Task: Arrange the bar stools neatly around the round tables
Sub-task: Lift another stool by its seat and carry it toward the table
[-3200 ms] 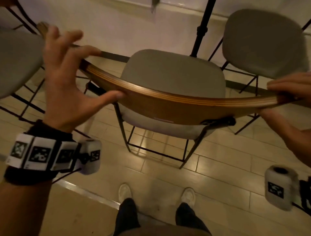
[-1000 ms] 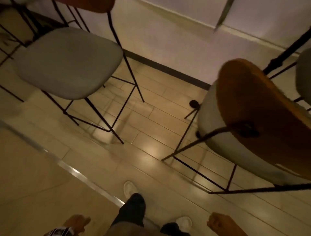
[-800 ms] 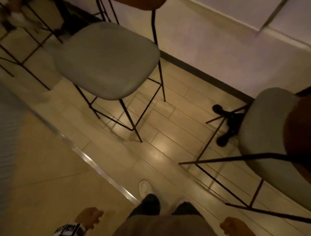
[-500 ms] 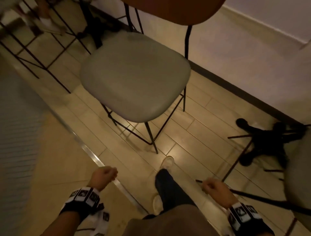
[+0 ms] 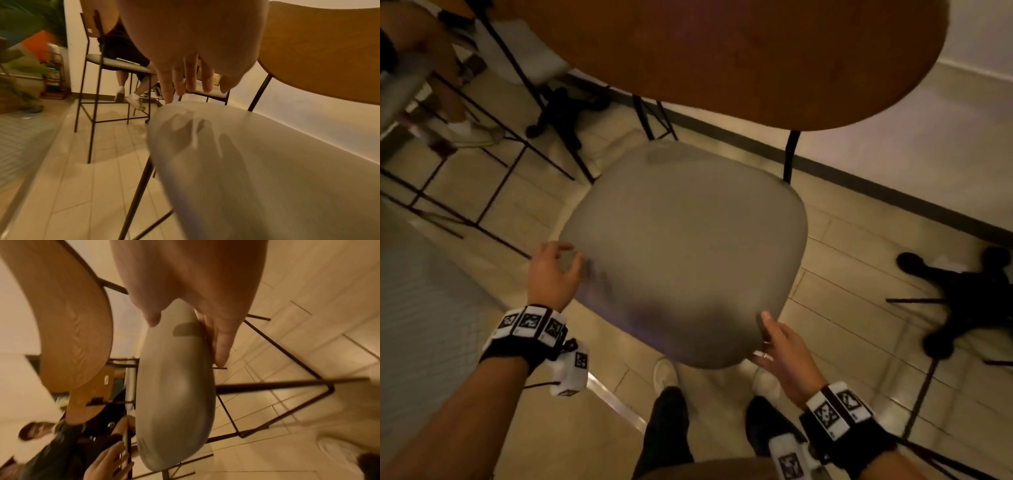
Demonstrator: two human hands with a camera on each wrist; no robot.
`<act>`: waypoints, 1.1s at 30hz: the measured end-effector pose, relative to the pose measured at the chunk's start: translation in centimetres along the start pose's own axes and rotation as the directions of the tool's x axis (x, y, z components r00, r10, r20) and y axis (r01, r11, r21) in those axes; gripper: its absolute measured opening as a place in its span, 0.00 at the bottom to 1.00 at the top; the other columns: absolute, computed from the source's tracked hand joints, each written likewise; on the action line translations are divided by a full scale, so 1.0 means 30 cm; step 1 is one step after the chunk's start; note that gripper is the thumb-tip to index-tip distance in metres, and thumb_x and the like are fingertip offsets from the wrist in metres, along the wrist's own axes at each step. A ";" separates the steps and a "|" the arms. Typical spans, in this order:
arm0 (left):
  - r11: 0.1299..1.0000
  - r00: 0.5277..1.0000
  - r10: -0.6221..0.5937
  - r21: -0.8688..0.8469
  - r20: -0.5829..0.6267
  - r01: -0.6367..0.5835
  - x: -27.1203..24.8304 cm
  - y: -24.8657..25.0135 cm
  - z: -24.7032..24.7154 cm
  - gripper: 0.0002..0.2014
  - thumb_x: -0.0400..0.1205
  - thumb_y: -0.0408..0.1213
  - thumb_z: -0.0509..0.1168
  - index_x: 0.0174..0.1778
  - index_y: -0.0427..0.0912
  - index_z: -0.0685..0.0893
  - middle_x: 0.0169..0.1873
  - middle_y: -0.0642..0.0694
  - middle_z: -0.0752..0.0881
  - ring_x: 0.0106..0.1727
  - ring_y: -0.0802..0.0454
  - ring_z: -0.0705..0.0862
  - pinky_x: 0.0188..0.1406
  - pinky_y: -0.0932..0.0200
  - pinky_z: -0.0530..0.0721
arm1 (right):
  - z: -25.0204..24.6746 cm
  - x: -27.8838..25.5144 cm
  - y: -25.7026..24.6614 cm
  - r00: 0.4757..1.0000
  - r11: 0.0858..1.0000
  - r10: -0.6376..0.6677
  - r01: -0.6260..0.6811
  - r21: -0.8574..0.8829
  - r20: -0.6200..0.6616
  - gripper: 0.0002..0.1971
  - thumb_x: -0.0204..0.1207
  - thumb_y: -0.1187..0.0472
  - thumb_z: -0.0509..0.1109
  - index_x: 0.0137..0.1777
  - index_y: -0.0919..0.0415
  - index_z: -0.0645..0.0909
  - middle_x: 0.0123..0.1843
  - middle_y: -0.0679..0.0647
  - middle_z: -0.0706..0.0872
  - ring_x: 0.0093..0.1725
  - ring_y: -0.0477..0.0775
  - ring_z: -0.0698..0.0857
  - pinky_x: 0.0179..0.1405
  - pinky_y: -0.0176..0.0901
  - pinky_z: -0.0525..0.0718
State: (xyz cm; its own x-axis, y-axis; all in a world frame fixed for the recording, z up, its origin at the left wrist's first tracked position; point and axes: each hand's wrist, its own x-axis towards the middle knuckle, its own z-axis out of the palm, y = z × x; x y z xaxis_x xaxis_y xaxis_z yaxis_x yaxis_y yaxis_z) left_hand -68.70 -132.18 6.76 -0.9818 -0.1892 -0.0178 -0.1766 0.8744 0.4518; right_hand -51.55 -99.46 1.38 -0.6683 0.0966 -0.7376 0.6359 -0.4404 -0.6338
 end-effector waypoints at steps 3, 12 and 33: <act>0.993 0.989 -0.089 -0.067 0.119 0.098 0.202 0.016 0.015 0.29 0.77 0.46 0.71 0.72 0.36 0.75 0.69 0.32 0.77 0.67 0.33 0.79 0.65 0.43 0.77 | 0.090 0.004 0.064 0.978 0.984 -0.048 0.080 0.156 -0.203 0.49 0.43 0.33 0.81 0.64 0.60 0.79 0.54 0.57 0.91 0.51 0.54 0.90 0.38 0.44 0.88; 0.964 0.825 -0.175 -0.078 0.538 0.256 0.522 -0.040 0.071 0.39 0.67 0.60 0.74 0.67 0.35 0.81 0.59 0.35 0.87 0.52 0.38 0.85 0.51 0.47 0.83 | 0.286 0.019 0.124 0.814 0.901 -0.050 0.287 0.325 -0.579 0.26 0.69 0.49 0.71 0.63 0.65 0.78 0.53 0.54 0.87 0.54 0.52 0.84 0.57 0.51 0.81; 0.860 0.810 -0.323 -0.207 0.489 0.467 0.152 0.190 0.261 0.37 0.68 0.59 0.75 0.57 0.27 0.84 0.54 0.31 0.88 0.54 0.35 0.86 0.57 0.40 0.86 | -0.333 0.263 -0.343 0.805 0.975 -0.183 0.222 0.000 -0.564 0.32 0.65 0.47 0.77 0.62 0.70 0.81 0.53 0.60 0.89 0.53 0.61 0.87 0.54 0.53 0.83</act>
State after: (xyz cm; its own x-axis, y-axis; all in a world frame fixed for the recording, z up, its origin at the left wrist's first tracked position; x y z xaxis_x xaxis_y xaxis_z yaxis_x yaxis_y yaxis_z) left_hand -74.74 -124.57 2.26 -0.7728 -0.2171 -0.5964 -0.5960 0.5711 0.5645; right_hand -59.50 -85.25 -0.24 -0.4366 0.6623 -0.6089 0.4718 -0.4077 -0.7818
